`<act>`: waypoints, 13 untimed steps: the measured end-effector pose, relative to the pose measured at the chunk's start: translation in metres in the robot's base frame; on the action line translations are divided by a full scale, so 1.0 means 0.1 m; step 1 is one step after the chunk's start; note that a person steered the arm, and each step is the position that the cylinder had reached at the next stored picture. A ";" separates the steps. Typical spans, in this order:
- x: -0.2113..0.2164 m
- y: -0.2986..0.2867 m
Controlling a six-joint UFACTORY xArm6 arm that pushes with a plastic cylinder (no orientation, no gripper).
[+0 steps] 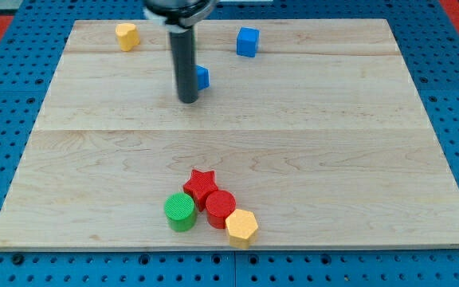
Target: Place the blue triangle at the right of the blue cube
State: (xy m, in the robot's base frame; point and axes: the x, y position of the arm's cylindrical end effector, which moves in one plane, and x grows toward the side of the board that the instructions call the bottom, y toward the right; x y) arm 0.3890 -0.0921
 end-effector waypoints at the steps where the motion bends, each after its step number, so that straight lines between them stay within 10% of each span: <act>1: -0.27 -0.31; 4: -0.73 1.47; 6: -0.73 0.07; 10: -0.94 1.84; 13: -0.99 2.01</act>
